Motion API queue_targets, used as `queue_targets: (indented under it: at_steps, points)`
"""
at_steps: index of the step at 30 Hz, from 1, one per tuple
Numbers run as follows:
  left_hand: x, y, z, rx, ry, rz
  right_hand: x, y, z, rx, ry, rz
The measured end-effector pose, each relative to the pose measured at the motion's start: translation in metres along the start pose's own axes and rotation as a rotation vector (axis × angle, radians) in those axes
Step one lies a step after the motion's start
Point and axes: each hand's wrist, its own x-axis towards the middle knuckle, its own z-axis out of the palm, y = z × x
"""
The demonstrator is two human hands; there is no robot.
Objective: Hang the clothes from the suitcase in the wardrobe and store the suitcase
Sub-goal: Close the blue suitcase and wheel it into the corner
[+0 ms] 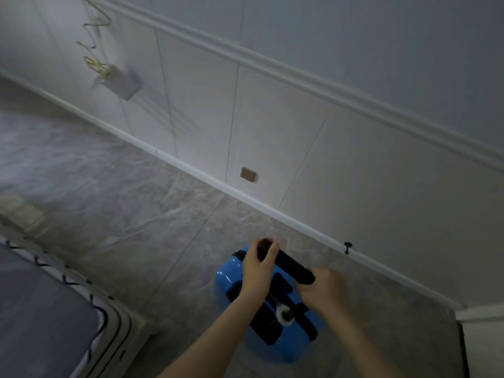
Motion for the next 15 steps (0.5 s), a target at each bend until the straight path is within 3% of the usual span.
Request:
queue_targets:
  at_steps: [7,15]
  points:
    - [0.066,0.042,-0.109,0.219,-0.046,-0.024,0.038,-0.11,0.027,-0.012,-0.011,-0.058]
    - [0.15,0.08,-0.198,0.099,0.161,-0.12,0.112,-0.233,0.049,-0.044,-0.082,-0.222]
